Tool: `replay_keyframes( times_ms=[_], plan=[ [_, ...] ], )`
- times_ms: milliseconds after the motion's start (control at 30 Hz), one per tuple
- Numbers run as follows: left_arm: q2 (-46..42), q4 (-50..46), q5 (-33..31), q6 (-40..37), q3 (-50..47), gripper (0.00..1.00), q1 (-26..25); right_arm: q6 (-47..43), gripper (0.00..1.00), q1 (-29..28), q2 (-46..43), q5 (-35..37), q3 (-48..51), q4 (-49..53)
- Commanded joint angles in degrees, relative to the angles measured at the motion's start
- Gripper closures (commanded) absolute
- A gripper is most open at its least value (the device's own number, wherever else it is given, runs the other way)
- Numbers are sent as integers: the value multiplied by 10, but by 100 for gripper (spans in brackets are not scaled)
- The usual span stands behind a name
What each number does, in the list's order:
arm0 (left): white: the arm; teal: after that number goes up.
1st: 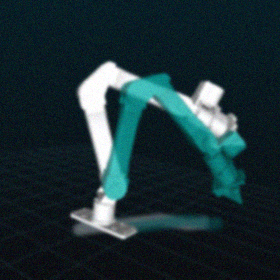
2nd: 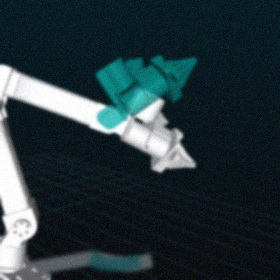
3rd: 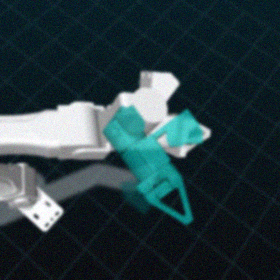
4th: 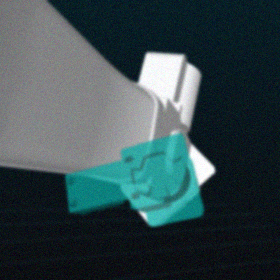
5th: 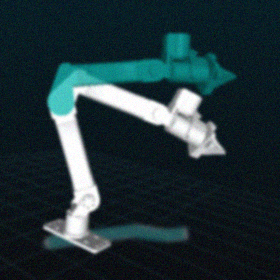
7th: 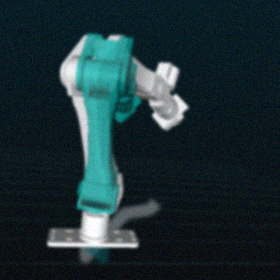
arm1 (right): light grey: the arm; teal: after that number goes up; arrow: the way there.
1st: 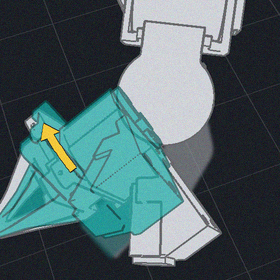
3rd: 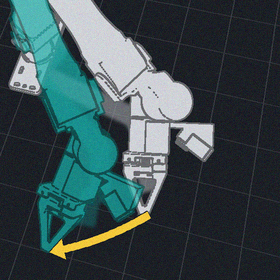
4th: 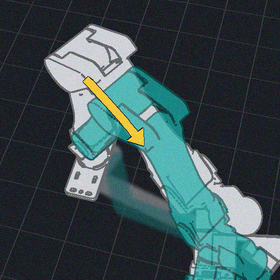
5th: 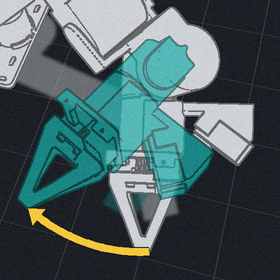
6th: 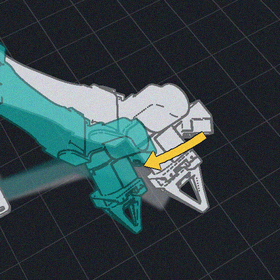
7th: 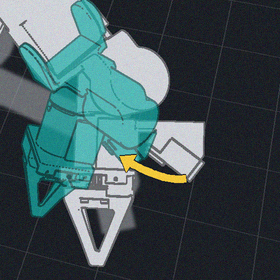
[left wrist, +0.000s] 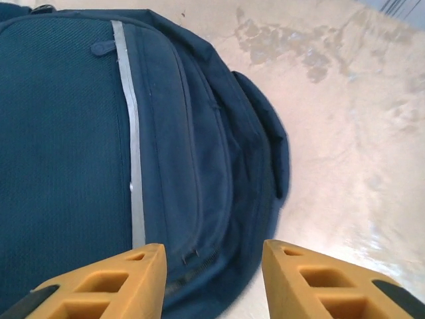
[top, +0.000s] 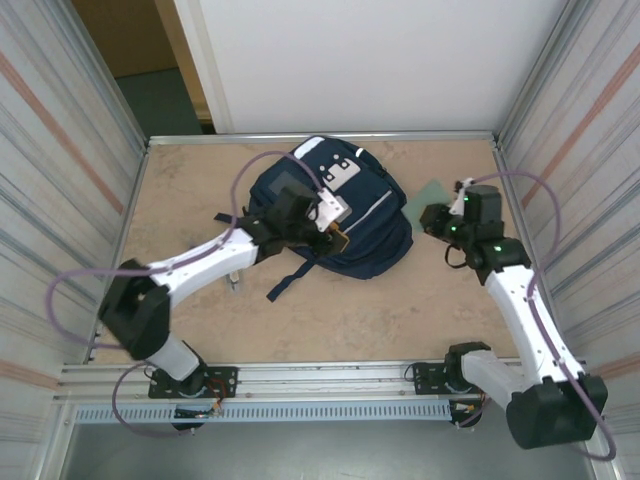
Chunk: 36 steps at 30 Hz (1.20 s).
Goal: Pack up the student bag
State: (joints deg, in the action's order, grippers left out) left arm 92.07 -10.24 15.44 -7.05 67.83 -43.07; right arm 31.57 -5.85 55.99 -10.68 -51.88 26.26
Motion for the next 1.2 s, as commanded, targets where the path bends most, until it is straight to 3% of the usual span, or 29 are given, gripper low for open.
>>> replay_keyframes(
  times_ms=[0,133,367,533,667,767,967,1033,1100,1167],
  plan=[
    [62,-2,-21,-61,76,56,-2,14,97,43,-24,-9,-26,21],
    [148,-3,-11,-55,142,48,-3,15,97,69,-41,-21,-19,23],
    [236,-26,9,-53,215,47,-23,2,97,75,-62,-12,-8,41],
    [276,-29,-50,-41,242,47,-40,-2,97,77,-74,-13,0,45],
    [319,-43,-141,-59,276,48,-61,0,97,77,-76,-15,16,37],
    [333,-54,-187,-54,292,58,-66,9,97,77,-74,-34,18,35],
    [331,-28,-288,-56,292,90,-65,12,97,76,-75,-45,30,30],
    [322,-23,-263,-71,286,100,-65,15,97,76,-76,-53,28,31],
    [308,-54,-179,-112,287,100,-65,13,96,76,-79,-54,33,31],
    [284,-91,-154,-114,302,100,-67,9,95,77,-82,-50,38,29]
  ],
)
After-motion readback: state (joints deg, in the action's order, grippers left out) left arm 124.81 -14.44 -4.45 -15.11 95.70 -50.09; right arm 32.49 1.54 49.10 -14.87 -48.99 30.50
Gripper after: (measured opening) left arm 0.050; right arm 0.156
